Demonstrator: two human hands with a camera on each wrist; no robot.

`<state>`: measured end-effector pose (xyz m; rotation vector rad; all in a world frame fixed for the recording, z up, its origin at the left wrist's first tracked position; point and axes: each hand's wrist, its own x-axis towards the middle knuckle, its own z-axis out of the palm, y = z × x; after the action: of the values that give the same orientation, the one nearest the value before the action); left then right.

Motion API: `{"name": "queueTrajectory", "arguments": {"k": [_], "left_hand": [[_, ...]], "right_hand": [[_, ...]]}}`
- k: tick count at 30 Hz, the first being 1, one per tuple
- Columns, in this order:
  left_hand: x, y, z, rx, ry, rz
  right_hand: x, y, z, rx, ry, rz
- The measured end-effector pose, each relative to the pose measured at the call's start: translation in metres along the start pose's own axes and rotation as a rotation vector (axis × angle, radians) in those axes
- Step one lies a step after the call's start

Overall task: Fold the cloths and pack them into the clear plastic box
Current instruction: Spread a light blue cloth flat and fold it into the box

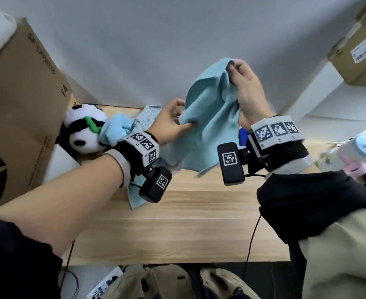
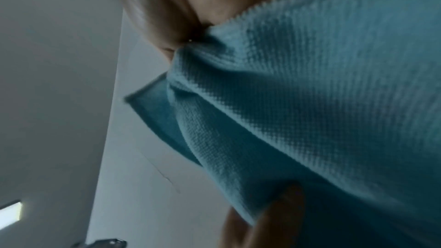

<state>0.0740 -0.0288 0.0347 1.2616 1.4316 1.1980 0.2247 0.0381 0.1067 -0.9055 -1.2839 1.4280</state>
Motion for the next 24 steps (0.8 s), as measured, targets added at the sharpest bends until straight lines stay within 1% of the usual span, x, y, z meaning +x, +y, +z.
{"name": "queueTrajectory", "arguments": {"k": [1,3,6,10,12,14,17,19,20,22,24], "left_hand": [[-0.001,0.002,0.006,-0.036,-0.069,-0.005],[-0.002,0.005,0.018,-0.063,-0.12,0.008],[-0.004,0.012,0.034,-0.045,-0.064,0.038],[-0.003,0.013,0.048,0.008,0.014,0.099],[-0.004,0.012,0.055,0.039,0.005,0.1],[-0.007,0.012,0.06,0.063,-0.013,0.11],[-0.011,0.012,0.067,0.127,-0.105,0.13],[-0.013,0.014,0.072,0.156,-0.165,0.127],[-0.015,0.016,0.076,0.133,-0.171,0.127],[-0.018,0.023,0.085,0.057,-0.129,0.112],[-0.019,0.031,0.094,0.01,-0.088,0.102]], "right_hand": [[-0.003,0.005,-0.004,-0.071,0.005,0.016],[-0.011,0.017,-0.011,-0.217,0.006,0.055],[-0.026,0.037,-0.026,-0.369,0.016,0.087],[-0.047,0.048,-0.048,-0.419,0.07,0.142],[-0.057,0.049,-0.058,-0.456,0.086,0.154],[-0.067,0.05,-0.07,-0.462,0.074,0.18],[-0.079,0.048,-0.086,-0.4,0.044,0.208],[-0.084,0.044,-0.094,-0.363,0.041,0.19],[-0.086,0.042,-0.098,-0.353,0.052,0.174],[-0.088,0.037,-0.107,-0.317,0.068,0.157],[-0.092,0.032,-0.117,-0.276,0.032,0.174]]}}
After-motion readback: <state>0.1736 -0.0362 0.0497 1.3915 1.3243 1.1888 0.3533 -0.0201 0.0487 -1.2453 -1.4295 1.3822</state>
